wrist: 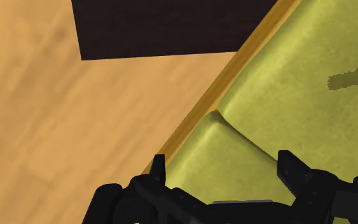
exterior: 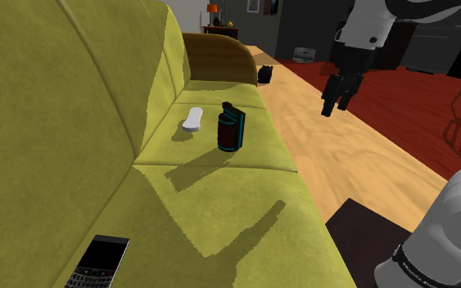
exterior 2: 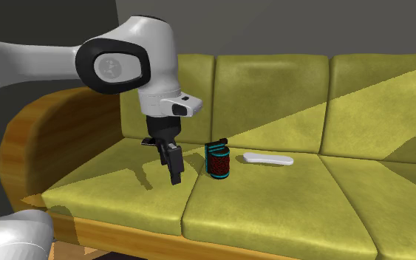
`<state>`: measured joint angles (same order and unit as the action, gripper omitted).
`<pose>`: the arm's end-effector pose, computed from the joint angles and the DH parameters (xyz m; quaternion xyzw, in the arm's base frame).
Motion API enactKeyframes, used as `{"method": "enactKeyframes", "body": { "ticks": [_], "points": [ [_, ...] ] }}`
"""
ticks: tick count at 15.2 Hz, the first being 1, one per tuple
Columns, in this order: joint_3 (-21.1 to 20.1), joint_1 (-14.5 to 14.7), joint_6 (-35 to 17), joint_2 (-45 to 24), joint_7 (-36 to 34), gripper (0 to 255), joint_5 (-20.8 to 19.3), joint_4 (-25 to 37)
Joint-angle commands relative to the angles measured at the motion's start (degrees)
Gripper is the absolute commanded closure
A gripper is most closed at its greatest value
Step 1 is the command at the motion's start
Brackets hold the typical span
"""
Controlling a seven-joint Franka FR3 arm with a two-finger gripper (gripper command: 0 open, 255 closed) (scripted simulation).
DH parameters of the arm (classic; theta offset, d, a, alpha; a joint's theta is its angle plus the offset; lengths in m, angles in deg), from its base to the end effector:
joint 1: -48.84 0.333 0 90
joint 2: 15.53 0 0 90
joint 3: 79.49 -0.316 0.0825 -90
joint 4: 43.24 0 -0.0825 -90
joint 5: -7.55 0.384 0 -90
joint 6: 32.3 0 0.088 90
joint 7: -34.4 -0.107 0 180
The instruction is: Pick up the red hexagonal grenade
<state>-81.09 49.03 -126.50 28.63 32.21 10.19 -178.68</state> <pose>0.3179 0.0170 0.5886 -0.9996 0.0083 -0.0250 0.0141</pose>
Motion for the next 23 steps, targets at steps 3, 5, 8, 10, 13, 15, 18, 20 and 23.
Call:
{"method": "enactKeyframes", "body": {
  "ticks": [3, 5, 8, 10, 13, 15, 18, 20, 23],
  "points": [
    [-1.8, 0.4, -1.8, -3.7, -2.0, 0, 0.7, 2.2],
    [-3.6, 0.6, -3.4, -7.5, -4.0, 0, 1.1, 4.7],
    [-6.1, 0.9, -5.4, -13.4, -7.0, 0, 1.3, 9.0],
    [-7.8, 0.9, -6.5, -17.4, -9.0, 0, 1.0, 12.1],
    [-10.1, 1.0, -7.6, -23.6, -12.2, 0, 0.2, 17.5],
    [-11.6, 1.1, -8.0, -27.9, -14.4, 0, -0.7, 21.4],
    [-13.7, 1.4, -8.1, -34.5, -17.8, 0, -2.7, 28.0],
    [-15.0, 1.8, -7.7, -39.1, -20.0, 0, -4.3, 32.8],
    [-15.7, 2.3, -8.0, -42.4, -21.7, 0, -5.7, 35.7]
  ]
}}
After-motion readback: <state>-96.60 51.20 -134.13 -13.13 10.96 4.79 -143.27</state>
